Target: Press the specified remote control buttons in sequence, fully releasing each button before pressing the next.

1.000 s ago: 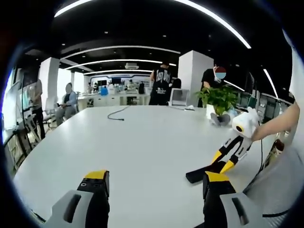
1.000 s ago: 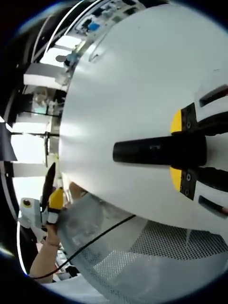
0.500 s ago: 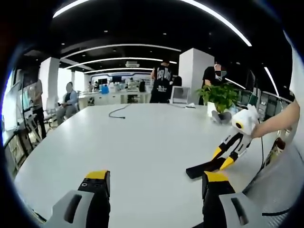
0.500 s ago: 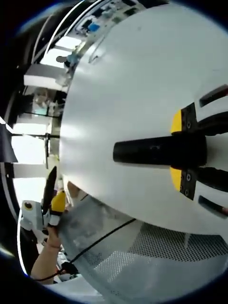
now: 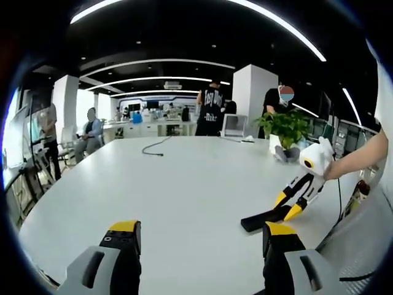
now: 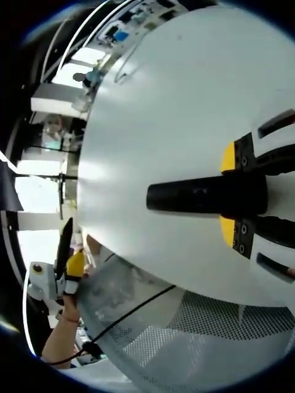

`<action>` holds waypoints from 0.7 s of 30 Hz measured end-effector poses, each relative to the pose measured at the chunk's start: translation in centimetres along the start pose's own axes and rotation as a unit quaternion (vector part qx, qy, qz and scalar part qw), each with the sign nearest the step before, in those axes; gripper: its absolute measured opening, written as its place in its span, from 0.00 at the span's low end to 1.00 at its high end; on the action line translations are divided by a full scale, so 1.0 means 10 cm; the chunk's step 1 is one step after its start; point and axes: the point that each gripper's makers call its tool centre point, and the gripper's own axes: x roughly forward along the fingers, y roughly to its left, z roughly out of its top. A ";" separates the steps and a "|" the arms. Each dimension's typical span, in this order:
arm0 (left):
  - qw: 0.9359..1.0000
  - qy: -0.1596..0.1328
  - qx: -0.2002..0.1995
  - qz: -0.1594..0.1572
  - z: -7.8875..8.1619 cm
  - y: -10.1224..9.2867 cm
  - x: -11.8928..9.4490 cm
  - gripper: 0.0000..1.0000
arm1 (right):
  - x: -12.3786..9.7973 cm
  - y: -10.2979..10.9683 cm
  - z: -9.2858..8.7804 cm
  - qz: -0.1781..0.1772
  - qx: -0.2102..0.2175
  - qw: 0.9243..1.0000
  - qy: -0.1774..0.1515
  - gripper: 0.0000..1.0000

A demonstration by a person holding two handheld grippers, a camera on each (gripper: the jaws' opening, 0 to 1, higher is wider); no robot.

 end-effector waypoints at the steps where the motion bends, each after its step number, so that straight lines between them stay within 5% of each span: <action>1: 1.000 0.000 -0.001 0.001 0.00 0.00 0.00 0.84 | 0.00 -0.01 0.00 -0.001 0.000 1.000 0.000 0.22; 21: 1.000 0.005 -0.001 -0.001 -0.02 0.00 0.00 0.83 | -0.01 -0.14 0.00 0.004 -0.006 1.000 0.011 0.22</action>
